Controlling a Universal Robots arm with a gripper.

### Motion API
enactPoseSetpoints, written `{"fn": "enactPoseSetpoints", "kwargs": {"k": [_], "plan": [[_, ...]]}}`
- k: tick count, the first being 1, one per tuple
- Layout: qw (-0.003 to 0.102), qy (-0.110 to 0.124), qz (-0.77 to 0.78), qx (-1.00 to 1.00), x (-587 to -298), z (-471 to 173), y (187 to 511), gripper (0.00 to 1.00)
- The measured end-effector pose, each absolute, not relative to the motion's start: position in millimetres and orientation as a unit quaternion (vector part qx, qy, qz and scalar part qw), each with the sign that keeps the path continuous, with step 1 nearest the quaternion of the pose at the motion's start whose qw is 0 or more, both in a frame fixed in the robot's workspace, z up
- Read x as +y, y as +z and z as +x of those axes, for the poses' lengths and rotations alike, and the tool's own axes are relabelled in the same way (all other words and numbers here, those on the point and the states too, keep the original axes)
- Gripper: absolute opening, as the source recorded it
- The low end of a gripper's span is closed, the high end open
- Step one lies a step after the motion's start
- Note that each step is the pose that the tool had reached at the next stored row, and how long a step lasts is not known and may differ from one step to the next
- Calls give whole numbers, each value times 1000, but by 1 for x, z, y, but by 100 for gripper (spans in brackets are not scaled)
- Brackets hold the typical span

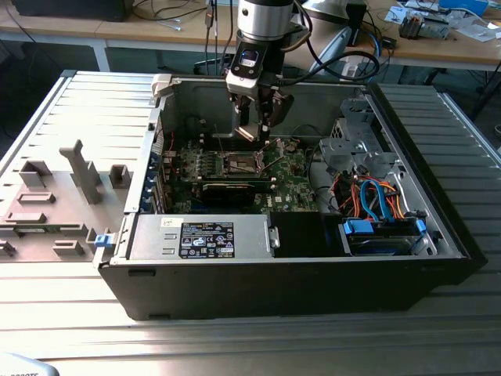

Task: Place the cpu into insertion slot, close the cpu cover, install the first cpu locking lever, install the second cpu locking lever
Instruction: 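Place the cpu into insertion slot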

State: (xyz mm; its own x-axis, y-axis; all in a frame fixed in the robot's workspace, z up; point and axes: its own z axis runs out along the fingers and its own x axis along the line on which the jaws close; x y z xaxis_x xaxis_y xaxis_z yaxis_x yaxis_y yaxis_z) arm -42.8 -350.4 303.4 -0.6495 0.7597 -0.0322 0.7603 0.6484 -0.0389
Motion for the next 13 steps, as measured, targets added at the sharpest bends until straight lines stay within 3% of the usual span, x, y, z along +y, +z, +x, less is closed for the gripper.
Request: {"fn": "enactPoseSetpoints", "kwargs": {"k": [13], "plan": [[6, -24, 422, 906, -350, -43, 303, 55]]}}
